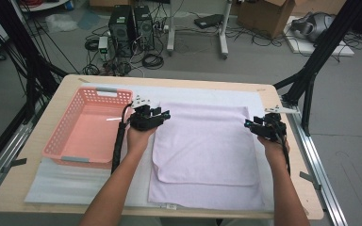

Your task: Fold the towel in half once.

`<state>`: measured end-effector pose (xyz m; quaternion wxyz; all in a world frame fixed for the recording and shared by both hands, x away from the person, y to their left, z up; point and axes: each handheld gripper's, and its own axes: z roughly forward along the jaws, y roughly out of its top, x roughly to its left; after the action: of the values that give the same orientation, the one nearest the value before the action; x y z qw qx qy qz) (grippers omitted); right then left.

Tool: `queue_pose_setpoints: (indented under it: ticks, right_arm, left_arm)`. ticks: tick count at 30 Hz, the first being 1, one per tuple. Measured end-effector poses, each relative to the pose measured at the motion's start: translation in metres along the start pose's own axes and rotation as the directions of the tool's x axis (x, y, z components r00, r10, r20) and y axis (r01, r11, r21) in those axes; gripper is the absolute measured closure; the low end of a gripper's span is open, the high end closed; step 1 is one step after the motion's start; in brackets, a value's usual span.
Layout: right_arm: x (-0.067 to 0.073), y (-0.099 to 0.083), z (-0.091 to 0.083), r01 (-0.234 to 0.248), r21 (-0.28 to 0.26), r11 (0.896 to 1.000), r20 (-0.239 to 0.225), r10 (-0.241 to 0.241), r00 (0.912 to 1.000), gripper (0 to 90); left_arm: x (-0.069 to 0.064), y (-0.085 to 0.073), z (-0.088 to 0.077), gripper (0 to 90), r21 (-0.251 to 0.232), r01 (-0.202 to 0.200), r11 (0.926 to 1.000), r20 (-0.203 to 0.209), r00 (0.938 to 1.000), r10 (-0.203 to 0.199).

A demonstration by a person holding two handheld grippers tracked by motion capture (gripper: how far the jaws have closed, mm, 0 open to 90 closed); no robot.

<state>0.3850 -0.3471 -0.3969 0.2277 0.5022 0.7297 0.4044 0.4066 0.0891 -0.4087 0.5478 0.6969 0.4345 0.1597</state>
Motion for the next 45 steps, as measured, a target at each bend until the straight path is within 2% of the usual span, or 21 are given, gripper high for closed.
queue_pose_setpoints:
  ticks: [3,5,9,10,11,13,15,18,23,24,25,30,31,32,34,36,38,40,45]
  right_arm:
    - [0.001,-0.007,-0.008,0.016,0.003,1.0,-0.026,-0.016,0.9995,52.7]
    - [0.001,-0.013,-0.012,0.022,-0.006,1.0,-0.061,-0.022,0.9979,51.4]
    - [0.004,-0.024,-0.022,0.048,-0.005,0.999,-0.085,-0.048,0.9952,47.9]
    - [0.005,-0.028,-0.025,0.053,-0.008,0.999,-0.093,-0.054,0.9943,46.2]
    - [0.006,-0.03,-0.028,0.055,-0.008,0.998,-0.095,-0.055,0.994,44.6]
    - [0.008,-0.038,-0.031,0.049,0.0,0.999,-0.11,-0.049,0.9927,42.3]
    - [0.01,-0.047,-0.035,0.056,0.012,0.998,-0.114,-0.054,0.992,42.2]
    - [0.012,-0.063,-0.042,0.035,0.009,0.999,-0.118,-0.034,0.9924,42.4]
    - [0.014,-0.084,-0.051,0.013,0.019,1.0,-0.114,-0.011,0.9935,42.4]
    - [0.014,-0.084,-0.051,0.013,0.019,1.0,-0.114,-0.011,0.9935,42.4]
    - [0.016,-0.091,-0.055,0.002,0.021,1.0,-0.116,0.0,0.9932,42.4]
    - [0.028,-0.1,-0.072,0.015,0.004,1.0,-0.107,-0.014,0.9942,43.3]
    - [0.031,-0.102,-0.075,0.018,0.001,1.0,-0.098,-0.018,0.995,44.0]
    - [0.034,-0.104,-0.08,0.025,0.002,1.0,-0.09,-0.025,0.9957,45.3]
    - [0.035,-0.106,-0.083,0.036,0.004,0.999,-0.083,-0.036,0.9959,46.2]
    - [0.041,-0.113,-0.094,0.041,0.01,0.999,-0.06,-0.041,0.9974,49.0]
    - [0.043,-0.117,-0.1,0.026,0.012,1.0,-0.057,-0.025,0.998,50.9]
    - [0.045,-0.121,-0.103,0.012,0.021,1.0,-0.058,-0.011,0.9983,53.6]
    - [0.052,-0.128,-0.106,-0.002,0.056,0.998,-0.064,0.005,0.9979,58.2]
  left_arm:
    - [-0.004,-0.002,-0.008,53.3,-0.012,-0.019,0.9997,0.011,0.9998,0.019]
    - [-0.006,-0.004,-0.014,51.6,-0.02,-0.03,0.9994,0.015,0.9994,0.031]
    - [-0.01,-0.009,-0.022,45.8,-0.021,-0.038,0.9991,0.024,0.999,0.038]
    - [-0.012,-0.011,-0.026,43.7,0.012,-0.058,0.9982,0.04,0.9975,0.058]
    - [-0.015,-0.011,-0.027,41.5,0.021,-0.071,0.9973,0.049,0.9964,0.07]
    - [-0.019,-0.012,-0.031,41.4,0.008,-0.09,0.9959,0.057,0.9944,0.089]
    - [-0.023,-0.014,-0.034,41.4,0.008,-0.095,0.9955,0.066,0.9934,0.094]
    - [-0.029,-0.022,-0.04,41.7,0.011,-0.099,0.9951,0.079,0.9921,0.098]
    - [-0.039,-0.041,-0.05,42.7,0.029,-0.086,0.9959,0.093,0.9922,0.083]
    - [-0.039,-0.041,-0.05,43.2,0.029,-0.086,0.9959,0.093,0.9922,0.083]
    - [-0.043,-0.048,-0.056,43.3,0.047,-0.09,0.9948,0.091,0.9922,0.086]
    - [-0.051,-0.068,-0.075,45.8,0.077,-0.07,0.9945,0.078,0.9948,0.064]
    - [-0.051,-0.068,-0.075,45.8,0.077,-0.07,0.9945,0.078,0.9948,0.064]
    - [-0.052,-0.078,-0.082,45.8,0.105,-0.063,0.9925,0.074,0.9958,0.055]
    - [-0.053,-0.082,-0.085,46.1,0.12,-0.059,0.991,0.073,0.9961,0.05]
    - [-0.055,-0.093,-0.094,46.3,0.161,-0.049,0.9857,0.073,0.9966,0.037]
    - [-0.058,-0.099,-0.099,46.6,0.181,-0.041,0.9827,0.089,0.9957,0.025]
    - [-0.061,-0.103,-0.103,48.3,0.206,-0.051,0.9773,0.101,0.9944,0.031]
    - [-0.066,-0.111,-0.109,57.1,0.233,-0.052,0.9711,0.107,0.9938,0.028]
